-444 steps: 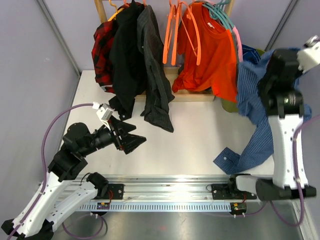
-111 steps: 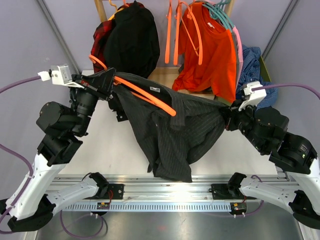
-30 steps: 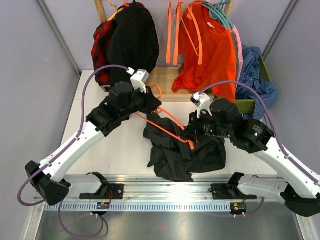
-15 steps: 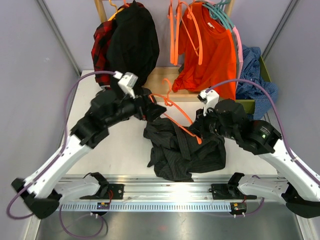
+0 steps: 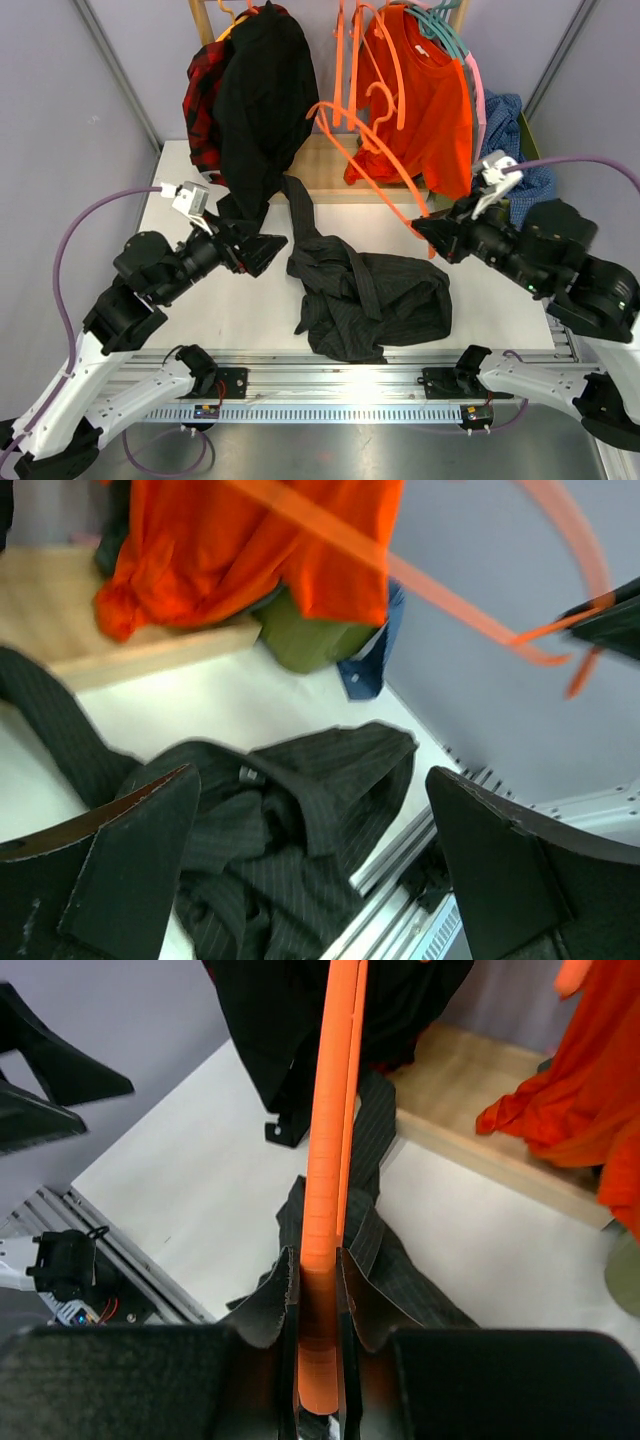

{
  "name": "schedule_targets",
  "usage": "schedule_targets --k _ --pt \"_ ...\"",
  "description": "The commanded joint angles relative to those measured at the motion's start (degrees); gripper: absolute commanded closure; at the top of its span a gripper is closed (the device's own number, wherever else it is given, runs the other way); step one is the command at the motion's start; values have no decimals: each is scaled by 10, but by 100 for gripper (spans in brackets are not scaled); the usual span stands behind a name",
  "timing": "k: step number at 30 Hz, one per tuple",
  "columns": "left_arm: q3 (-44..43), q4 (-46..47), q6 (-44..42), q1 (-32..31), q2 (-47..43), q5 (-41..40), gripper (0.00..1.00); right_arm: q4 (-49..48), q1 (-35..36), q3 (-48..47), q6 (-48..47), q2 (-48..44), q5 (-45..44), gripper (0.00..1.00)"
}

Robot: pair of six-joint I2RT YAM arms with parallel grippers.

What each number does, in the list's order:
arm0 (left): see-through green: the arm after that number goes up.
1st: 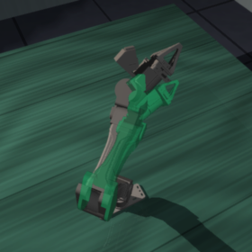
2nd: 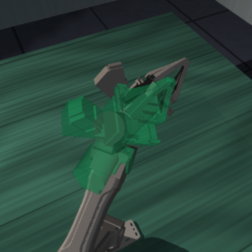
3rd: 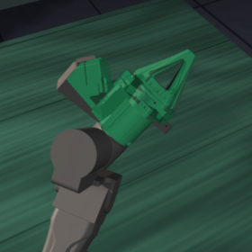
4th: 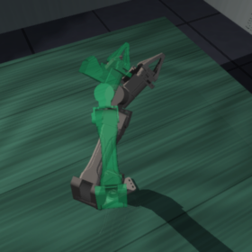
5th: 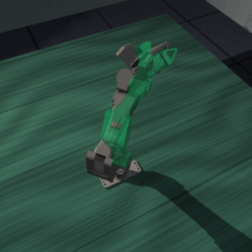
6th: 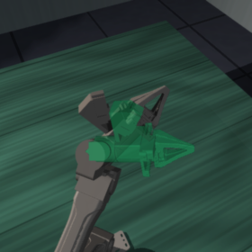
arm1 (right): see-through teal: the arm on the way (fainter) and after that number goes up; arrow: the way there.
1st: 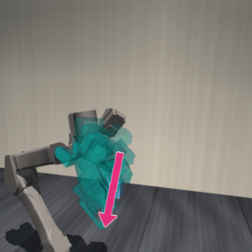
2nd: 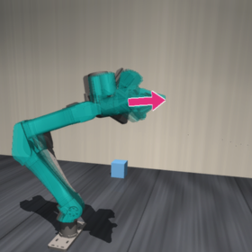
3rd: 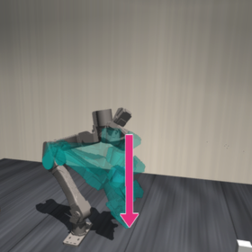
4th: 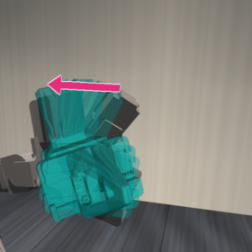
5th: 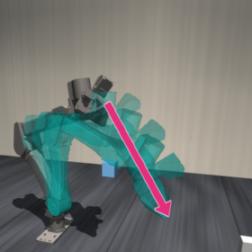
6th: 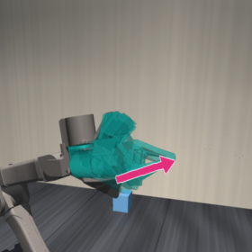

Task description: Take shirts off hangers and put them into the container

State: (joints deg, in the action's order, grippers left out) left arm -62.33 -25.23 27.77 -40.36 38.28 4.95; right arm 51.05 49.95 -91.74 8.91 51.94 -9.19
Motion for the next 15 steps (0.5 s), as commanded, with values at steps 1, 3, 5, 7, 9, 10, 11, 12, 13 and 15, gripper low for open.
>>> schedule_targets --k 1,3,5,7,9,10,11,12,13,15 --pt "16 -17 8 -1 -8 -18 1 -51 3 -46 -35 -40 -38 100" --pt "19 -21 8 -1 -8 -16 1 -55 3 -55 -38 -49 -51 100" --pt "22 -19 10 -1 -7 -14 1 -57 3 -65 -42 -59 -64 100" --pt "23 -18 11 -1 -5 -12 1 -60 3 -71 -49 -68 -85 100" --pt "26 -13 12 -1 -5 -8 1 -73 3 -70 -57 -82 -107 100" --pt "27 -13 13 -1 -6 -8 1 -80 3 -66 -62 -95 -136 100" --pt "31 -12 13 -1 -4 -7 1 -92 3 -65 -64 -100 -155 100" --pt "32 -12 14 -1 -4 -6 1 -96 3 -65 -71 -103 -175 100" --pt "33 -12 14 -1 -4 -5 1 -90 3 -69 -73 -100 -205 100" --pt "34 -13 14 -1 -2 -3 1 -82 3 -70 -76 -84 -223 100"
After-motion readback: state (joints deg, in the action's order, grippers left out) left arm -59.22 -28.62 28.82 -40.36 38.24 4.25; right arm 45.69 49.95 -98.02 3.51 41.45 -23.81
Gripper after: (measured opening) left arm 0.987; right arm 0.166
